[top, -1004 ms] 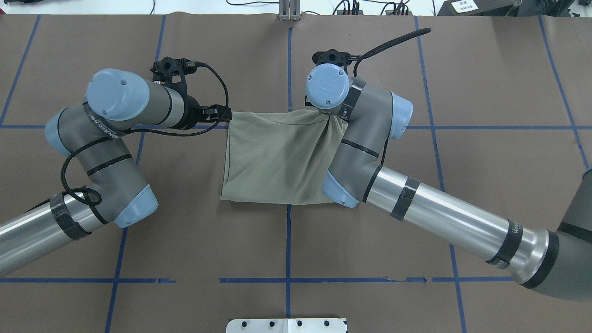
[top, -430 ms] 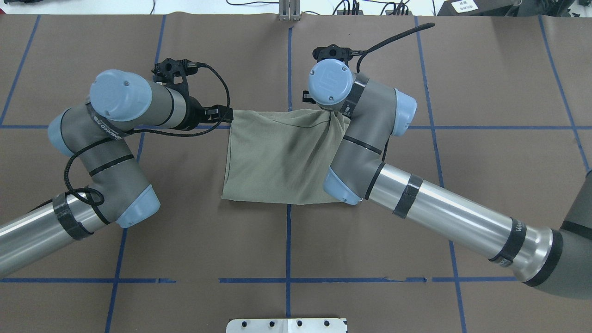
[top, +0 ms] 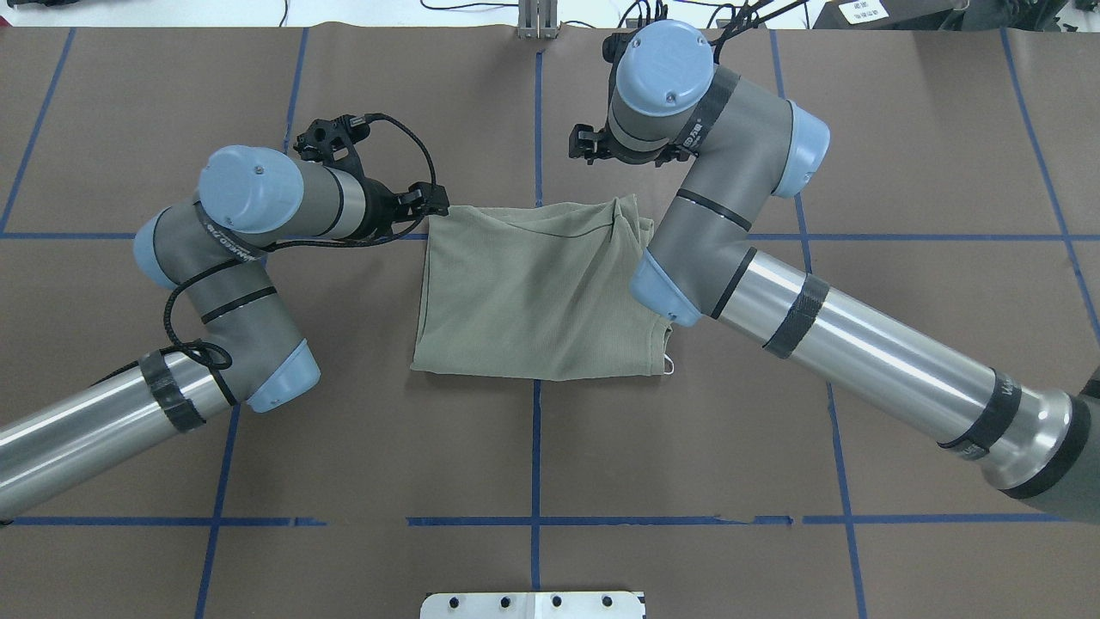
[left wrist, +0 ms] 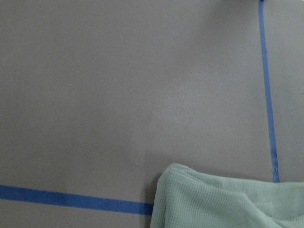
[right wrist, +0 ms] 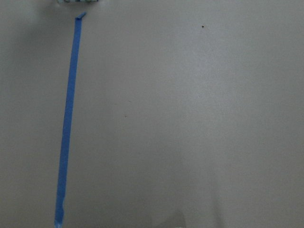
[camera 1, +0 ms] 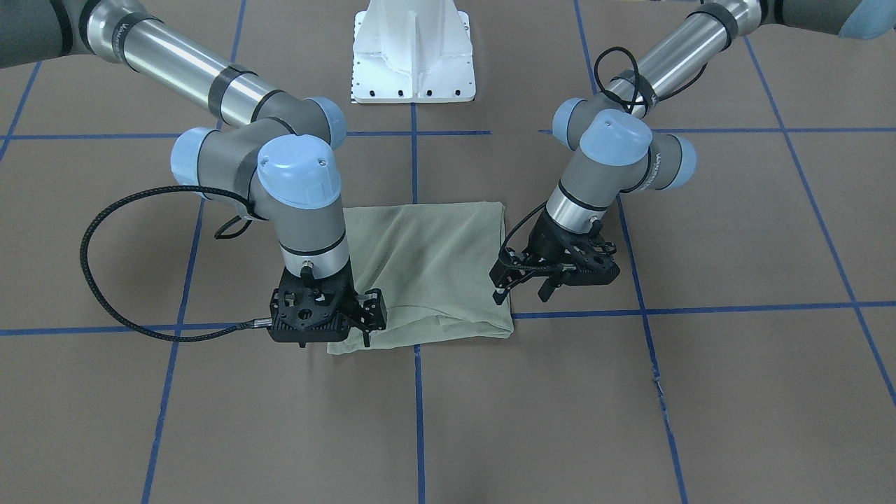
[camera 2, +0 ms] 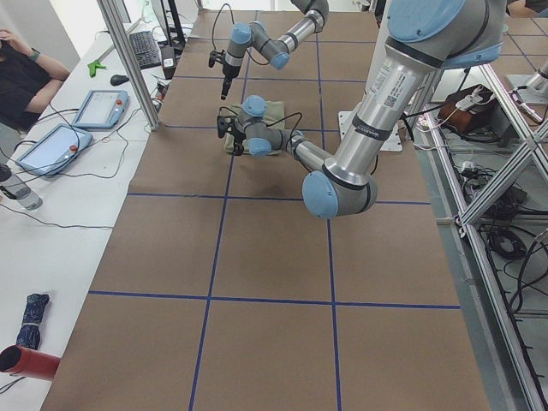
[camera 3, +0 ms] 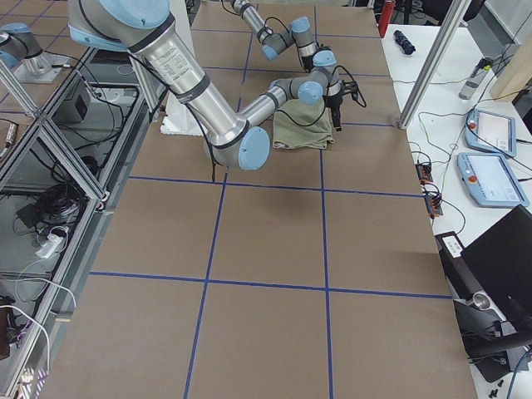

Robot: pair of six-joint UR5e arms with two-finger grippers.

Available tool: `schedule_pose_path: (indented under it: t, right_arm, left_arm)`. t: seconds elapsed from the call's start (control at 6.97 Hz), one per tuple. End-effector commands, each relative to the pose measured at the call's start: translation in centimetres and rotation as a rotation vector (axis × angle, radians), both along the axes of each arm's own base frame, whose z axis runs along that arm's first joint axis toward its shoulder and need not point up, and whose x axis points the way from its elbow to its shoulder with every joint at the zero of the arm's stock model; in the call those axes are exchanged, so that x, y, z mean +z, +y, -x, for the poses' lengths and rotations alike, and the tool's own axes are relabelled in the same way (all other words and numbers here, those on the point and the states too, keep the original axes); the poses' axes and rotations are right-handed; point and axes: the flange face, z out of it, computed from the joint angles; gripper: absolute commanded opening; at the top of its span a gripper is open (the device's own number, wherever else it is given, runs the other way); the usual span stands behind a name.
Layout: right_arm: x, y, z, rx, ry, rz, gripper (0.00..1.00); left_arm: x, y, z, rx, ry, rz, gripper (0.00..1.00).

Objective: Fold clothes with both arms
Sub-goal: 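Release the shirt and raise both grippers away from it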

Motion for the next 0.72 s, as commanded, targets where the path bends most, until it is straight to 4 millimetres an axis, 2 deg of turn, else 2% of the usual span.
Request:
schedule_pose_path:
  t: [0.0,0.14,0.29,0.57]
  right_arm:
    - [-0.1,-0.1,-0.7,-0.01,-0.008,-0.003,1.0]
    - [0.0,-0.1,-0.7,-0.009,-0.007,-0.004,1.0]
    - [0.5,0.0,-0.7,-0.01,-0.002,-0.001,1.0]
    - [0.7,0.0,-0.7,-0.01,-0.001,0.0,1.0]
  left_arm:
    - [-0.6,-0.7,-1.9,-0.064,0.042,0.048,0.73]
    - [-0.3,-0.5,-2.1,-0.063,0.039,0.047,0.54]
    - [-0.2,0.1,-2.6,-0.053,0.042,0.045,0.5]
    - [0.6,0.3,-3.3,-0.045,0.034,0.049,0.5]
